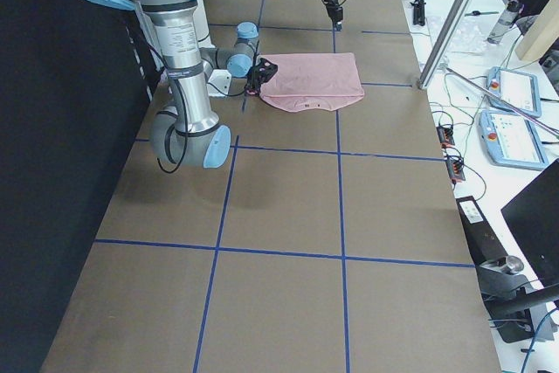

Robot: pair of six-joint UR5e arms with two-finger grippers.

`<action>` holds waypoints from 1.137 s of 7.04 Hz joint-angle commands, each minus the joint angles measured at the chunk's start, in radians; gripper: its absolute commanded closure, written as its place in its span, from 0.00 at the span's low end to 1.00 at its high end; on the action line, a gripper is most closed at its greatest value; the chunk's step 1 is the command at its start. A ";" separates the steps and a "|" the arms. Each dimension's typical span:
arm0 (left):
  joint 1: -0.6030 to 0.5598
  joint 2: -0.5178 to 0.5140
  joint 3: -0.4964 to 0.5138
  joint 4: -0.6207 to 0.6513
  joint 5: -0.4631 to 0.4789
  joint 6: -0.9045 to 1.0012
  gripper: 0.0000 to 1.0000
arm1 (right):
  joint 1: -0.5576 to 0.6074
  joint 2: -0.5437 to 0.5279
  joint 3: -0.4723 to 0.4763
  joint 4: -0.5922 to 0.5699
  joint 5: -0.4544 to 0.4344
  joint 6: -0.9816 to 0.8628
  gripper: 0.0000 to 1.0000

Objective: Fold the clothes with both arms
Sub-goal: 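Lower the left gripper to the other near corner beside the right gripper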

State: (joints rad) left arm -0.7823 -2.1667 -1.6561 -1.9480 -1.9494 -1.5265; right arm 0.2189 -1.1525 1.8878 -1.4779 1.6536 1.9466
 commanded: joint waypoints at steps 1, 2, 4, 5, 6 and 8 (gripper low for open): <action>0.085 0.043 -0.115 0.079 0.035 -0.117 0.43 | 0.005 -0.003 0.039 -0.002 0.000 0.000 1.00; 0.241 0.124 -0.220 0.084 0.160 -0.247 0.40 | 0.005 -0.003 0.042 -0.002 0.000 0.000 1.00; 0.412 0.201 -0.298 0.087 0.242 -0.410 0.27 | 0.008 -0.004 0.060 -0.002 0.000 -0.002 1.00; 0.466 0.247 -0.298 0.087 0.244 -0.444 0.24 | 0.008 -0.004 0.065 -0.002 0.000 0.000 1.00; 0.519 0.278 -0.298 0.087 0.244 -0.510 0.23 | 0.008 -0.003 0.068 -0.002 0.000 0.000 1.00; 0.569 0.281 -0.289 0.104 0.244 -0.526 0.24 | 0.013 -0.004 0.066 -0.001 0.000 -0.002 1.00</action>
State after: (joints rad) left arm -0.2416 -1.8910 -1.9493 -1.8560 -1.7062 -2.0388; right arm 0.2291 -1.1562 1.9540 -1.4793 1.6536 1.9456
